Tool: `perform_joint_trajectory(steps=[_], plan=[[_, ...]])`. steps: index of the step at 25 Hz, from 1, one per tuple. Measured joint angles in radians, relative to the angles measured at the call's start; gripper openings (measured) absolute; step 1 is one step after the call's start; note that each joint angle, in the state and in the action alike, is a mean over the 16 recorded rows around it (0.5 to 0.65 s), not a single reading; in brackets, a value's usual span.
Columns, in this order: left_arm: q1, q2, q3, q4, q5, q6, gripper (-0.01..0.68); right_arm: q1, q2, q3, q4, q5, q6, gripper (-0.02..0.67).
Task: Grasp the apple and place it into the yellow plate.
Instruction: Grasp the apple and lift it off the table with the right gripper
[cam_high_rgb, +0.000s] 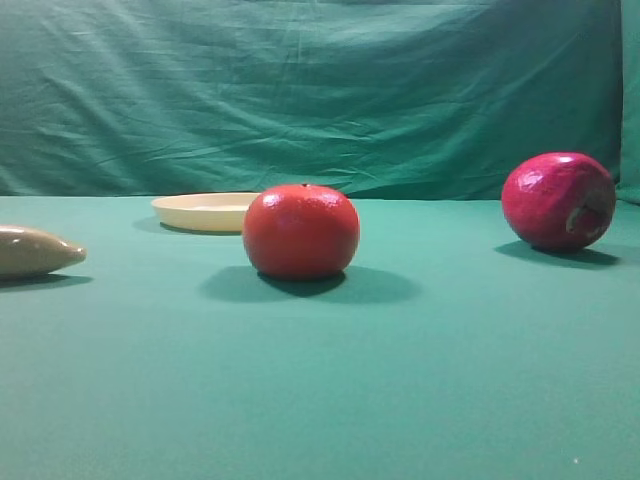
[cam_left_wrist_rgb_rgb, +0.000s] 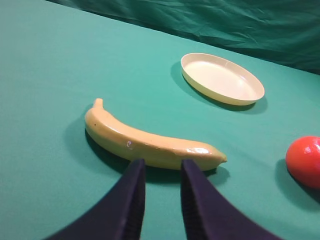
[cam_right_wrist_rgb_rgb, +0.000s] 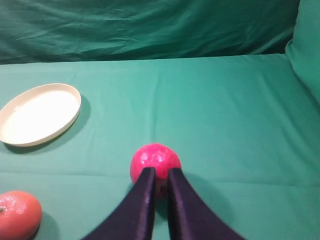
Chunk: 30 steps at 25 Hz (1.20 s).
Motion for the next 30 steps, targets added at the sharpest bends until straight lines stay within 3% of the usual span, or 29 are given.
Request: perform_joint_trajectory(steps=[6, 10, 24, 27, 30], plan=[[0.0, 0.0, 0.0, 0.0, 0.0, 0.0, 0.157, 0.052, 0.198, -0.124, -0.037, 0.074, -0.063, 0.05], [0.0, 0.0, 0.0, 0.0, 0.0, 0.0, 0.157, 0.087, 0.329, -0.194, -0.067, 0.093, -0.061, 0.096], [0.0, 0.0, 0.0, 0.0, 0.0, 0.0, 0.157, 0.117, 0.656, -0.336, -0.118, 0.045, 0.002, 0.575], [0.0, 0.0, 0.0, 0.0, 0.0, 0.0, 0.157, 0.117, 0.707, -0.348, -0.121, 0.027, 0.015, 0.631], [0.0, 0.0, 0.0, 0.0, 0.0, 0.0, 0.157, 0.117, 0.758, -0.355, -0.125, 0.011, 0.025, 0.644]])
